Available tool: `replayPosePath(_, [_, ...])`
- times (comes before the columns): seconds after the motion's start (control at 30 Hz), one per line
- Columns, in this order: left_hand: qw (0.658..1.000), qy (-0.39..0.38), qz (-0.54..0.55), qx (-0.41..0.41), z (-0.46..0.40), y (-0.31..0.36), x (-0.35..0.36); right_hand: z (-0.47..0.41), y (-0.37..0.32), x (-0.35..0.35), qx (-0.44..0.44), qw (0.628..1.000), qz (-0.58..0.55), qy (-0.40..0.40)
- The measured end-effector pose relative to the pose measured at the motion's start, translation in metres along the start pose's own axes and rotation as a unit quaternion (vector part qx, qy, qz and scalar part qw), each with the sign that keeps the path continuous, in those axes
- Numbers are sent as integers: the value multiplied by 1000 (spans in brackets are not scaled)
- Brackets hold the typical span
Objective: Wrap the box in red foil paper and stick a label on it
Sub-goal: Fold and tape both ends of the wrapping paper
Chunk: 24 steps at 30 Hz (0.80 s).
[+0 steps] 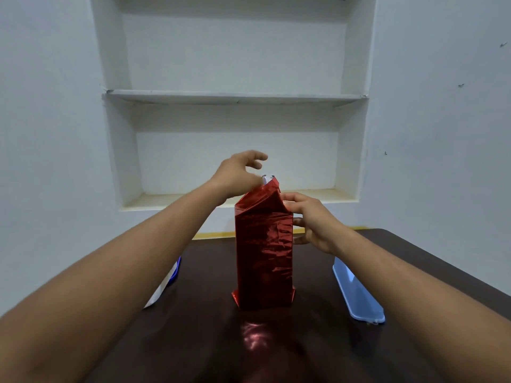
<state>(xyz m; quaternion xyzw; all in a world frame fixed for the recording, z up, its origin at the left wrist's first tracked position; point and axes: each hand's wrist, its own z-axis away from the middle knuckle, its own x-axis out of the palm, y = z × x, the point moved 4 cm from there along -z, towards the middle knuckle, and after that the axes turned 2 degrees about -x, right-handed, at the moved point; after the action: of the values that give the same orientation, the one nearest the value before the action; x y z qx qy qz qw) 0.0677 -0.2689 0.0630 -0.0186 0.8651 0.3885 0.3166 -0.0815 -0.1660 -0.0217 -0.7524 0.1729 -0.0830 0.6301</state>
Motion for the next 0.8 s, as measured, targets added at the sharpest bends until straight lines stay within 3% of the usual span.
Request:
replayPosePath(0.13, [988,-148,-40,-19,-23,-6,22,-1,1,0,4,1000,-2,2])
replayPosePath(0.37, [972,-224,-10,-71,-48,-3,12,-7,5,-3,13,1000,-10,-3])
replayPosePath(0.53, [990,-126,-19,-56,-50,-11,2,-9,6,0,22,999,-28,-8])
replayPosePath(0.7, [990,53,118,-52,-38,-17,5,-11,6,0,33,999,-24,-11])
replayPosePath(0.8, [989,46,122,-64,-18,-13,11,-12,5,1,36,999,-18,-19])
